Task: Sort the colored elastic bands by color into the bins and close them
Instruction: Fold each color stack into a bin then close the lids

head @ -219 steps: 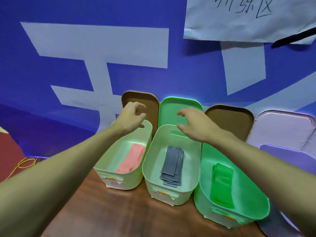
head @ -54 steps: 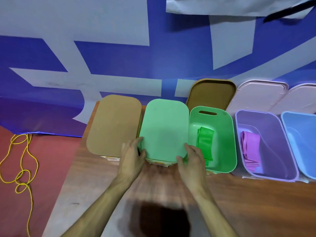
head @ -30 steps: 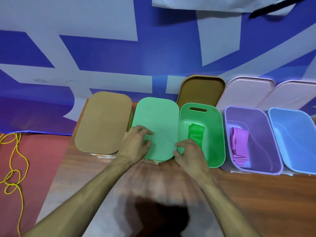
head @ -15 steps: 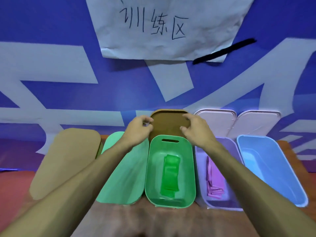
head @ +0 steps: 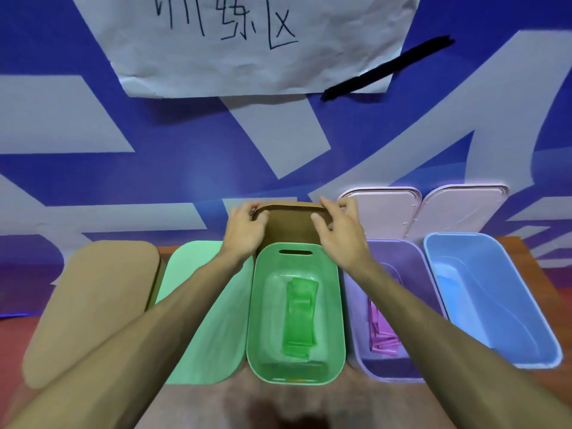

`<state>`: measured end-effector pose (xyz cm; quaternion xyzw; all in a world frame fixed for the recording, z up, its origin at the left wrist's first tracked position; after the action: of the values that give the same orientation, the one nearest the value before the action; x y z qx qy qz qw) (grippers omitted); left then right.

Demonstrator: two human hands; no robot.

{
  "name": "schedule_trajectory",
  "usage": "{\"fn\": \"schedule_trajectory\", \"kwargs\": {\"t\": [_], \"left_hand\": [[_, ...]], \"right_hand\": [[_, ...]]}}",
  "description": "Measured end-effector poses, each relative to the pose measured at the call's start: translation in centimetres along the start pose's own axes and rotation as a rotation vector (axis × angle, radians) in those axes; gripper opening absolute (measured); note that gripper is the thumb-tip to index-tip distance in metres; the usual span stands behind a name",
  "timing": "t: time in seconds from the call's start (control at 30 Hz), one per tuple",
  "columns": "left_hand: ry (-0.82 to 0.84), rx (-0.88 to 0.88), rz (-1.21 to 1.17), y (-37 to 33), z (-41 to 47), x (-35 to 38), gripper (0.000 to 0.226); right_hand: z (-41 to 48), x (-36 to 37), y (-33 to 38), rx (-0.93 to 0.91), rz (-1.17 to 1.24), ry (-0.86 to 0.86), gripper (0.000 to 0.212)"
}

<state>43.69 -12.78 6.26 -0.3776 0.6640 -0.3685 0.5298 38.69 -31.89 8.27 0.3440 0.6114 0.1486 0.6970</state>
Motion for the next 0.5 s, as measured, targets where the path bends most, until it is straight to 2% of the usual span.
{"fn": "schedule_trajectory", "kwargs": {"t": [0.07,0.2,0.3,0.37,0.5], "left_hand": [[-0.019,-0.017,-0.033,0.7,-0.7,-0.2,0.039],[0.013,-0.046,-0.112,1.3,-2.7,0.1,0.040],[0.048,-0.082,-0.229,0.9,-4.1,0.0,0.032],[0.007,-0.074,-0.259,0.4,-5.1,-0.9,0.023],[-0.093,0.040,-0.226,-0.8,-8.2,-2.7,0.022]], "right_hand": [[-0.8,-0.3,0.0,-0.015,0.033,-0.039,0.028],[-2.6,-0.1,-0.4,-0.054,0.046,-0.047,0.025],[-3.4,-0.6,-0.5,-0.082,0.051,-0.040,0.022],[-4.4,-1.6,-0.1,-0.094,0.112,-0.069,0.018],[-8.2,-3.8,0.7,-0.087,0.270,-0.132,0.009]]}}
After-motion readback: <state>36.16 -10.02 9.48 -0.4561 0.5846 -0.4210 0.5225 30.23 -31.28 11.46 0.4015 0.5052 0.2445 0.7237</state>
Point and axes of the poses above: each hand's wrist, its own z-axis towards the middle knuckle, its own x-axis out of the palm, y = z × x, the point moved 8 cm from there along z, towards the middle knuckle, and after that the axes turned 4 degrees about x, right-handed, at the moved point
